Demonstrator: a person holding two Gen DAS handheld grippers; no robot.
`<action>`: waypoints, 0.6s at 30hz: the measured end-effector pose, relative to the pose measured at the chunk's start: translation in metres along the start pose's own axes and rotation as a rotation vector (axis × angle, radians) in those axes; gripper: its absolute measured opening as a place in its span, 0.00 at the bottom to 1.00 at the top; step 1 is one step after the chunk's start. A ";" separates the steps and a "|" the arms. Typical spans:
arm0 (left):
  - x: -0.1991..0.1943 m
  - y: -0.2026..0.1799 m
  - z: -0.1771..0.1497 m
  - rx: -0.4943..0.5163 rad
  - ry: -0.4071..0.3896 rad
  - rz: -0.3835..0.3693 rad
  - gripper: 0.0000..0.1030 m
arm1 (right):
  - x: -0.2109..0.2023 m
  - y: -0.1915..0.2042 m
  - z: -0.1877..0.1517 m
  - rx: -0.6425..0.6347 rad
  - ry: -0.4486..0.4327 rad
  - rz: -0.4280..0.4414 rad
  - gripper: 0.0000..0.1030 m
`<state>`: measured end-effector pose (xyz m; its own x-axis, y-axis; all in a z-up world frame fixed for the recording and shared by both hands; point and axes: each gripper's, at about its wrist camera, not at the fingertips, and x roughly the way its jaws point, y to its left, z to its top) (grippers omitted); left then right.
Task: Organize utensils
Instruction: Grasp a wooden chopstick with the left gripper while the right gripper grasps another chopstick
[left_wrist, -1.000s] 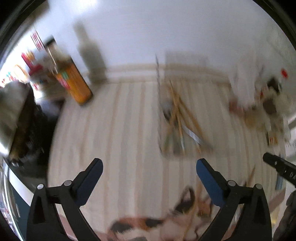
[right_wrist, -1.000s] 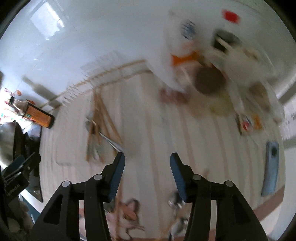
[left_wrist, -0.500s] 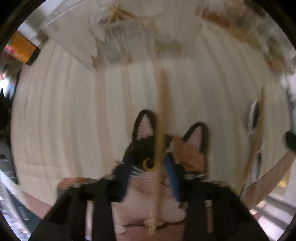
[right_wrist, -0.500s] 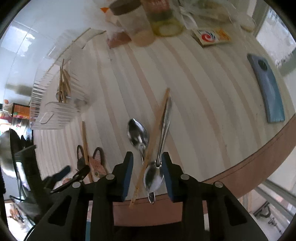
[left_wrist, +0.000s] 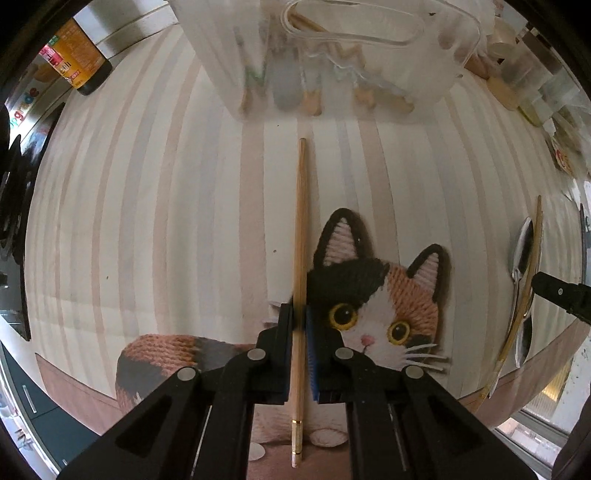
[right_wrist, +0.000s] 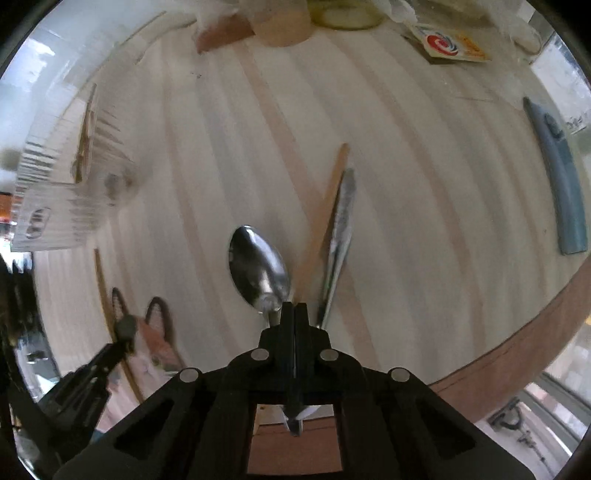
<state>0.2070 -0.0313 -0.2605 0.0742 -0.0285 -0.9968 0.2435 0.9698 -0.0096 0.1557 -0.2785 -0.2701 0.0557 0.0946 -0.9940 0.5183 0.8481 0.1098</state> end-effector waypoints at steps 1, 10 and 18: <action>0.000 0.000 -0.001 -0.003 0.001 -0.001 0.05 | 0.000 0.001 0.000 -0.008 -0.004 -0.009 0.00; 0.002 0.035 -0.006 -0.039 -0.001 0.018 0.05 | -0.017 -0.003 -0.008 0.000 -0.033 0.043 0.00; 0.002 0.046 -0.012 -0.036 0.003 0.022 0.05 | 0.015 -0.002 0.000 0.046 0.091 0.047 0.12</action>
<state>0.2067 0.0157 -0.2643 0.0758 -0.0066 -0.9971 0.2069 0.9783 0.0092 0.1556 -0.2783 -0.2856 0.0040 0.1828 -0.9831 0.5558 0.8169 0.1541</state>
